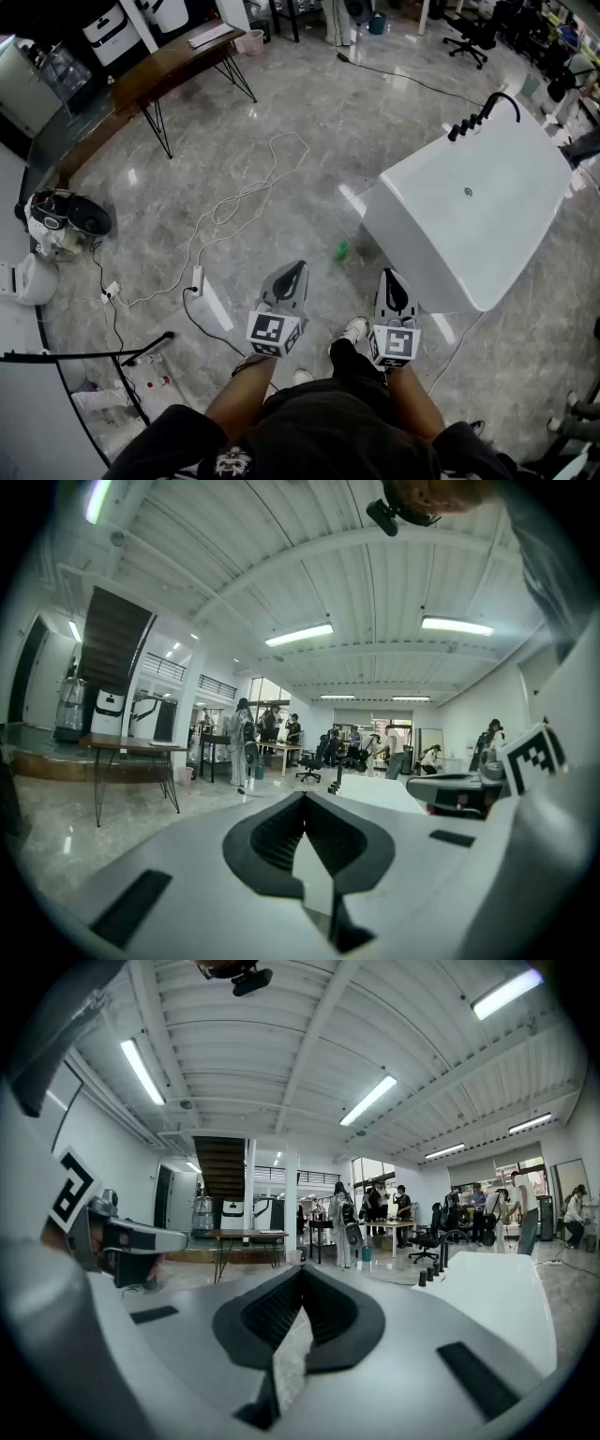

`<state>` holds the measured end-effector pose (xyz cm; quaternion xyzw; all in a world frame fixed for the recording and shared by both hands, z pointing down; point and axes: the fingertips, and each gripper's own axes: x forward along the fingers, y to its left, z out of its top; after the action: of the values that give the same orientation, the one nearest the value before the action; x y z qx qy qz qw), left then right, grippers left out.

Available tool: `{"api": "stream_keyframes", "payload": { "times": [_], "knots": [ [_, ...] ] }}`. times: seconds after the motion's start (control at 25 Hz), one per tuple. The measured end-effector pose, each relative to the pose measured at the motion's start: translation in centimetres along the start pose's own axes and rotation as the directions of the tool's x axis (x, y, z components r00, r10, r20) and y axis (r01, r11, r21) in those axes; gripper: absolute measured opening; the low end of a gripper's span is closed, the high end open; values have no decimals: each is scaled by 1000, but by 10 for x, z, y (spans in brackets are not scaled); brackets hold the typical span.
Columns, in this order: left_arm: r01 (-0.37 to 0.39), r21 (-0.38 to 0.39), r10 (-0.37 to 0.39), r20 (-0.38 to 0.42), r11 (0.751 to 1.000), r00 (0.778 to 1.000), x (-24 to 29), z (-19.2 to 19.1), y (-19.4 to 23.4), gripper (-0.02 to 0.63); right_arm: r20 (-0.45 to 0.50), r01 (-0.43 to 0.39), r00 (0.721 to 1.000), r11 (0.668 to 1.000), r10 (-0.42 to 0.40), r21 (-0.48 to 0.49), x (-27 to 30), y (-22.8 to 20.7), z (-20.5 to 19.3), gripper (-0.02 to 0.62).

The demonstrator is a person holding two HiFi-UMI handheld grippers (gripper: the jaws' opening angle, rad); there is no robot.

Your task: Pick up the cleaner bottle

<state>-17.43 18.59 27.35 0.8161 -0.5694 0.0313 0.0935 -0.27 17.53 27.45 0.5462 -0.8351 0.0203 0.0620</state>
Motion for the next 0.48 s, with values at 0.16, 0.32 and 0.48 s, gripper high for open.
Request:
{"api": "stream_keyframes", "payload": {
  "times": [0.16,0.32,0.48],
  "knots": [
    [8,9,-8,-11,1000,1000,51,9,0,6,-23,4,1000,1000,-3,29,39,-35,-7,17],
    [17,16,-16,-26,1000,1000,89,11,-3,6,-34,-9,999,1000,10,26,70,-58,-9,17],
    [22,12,-21,-46,1000,999,116,4,-3,6,-36,-20,999,1000,21,19,90,-70,-12,17]
  ]
}}
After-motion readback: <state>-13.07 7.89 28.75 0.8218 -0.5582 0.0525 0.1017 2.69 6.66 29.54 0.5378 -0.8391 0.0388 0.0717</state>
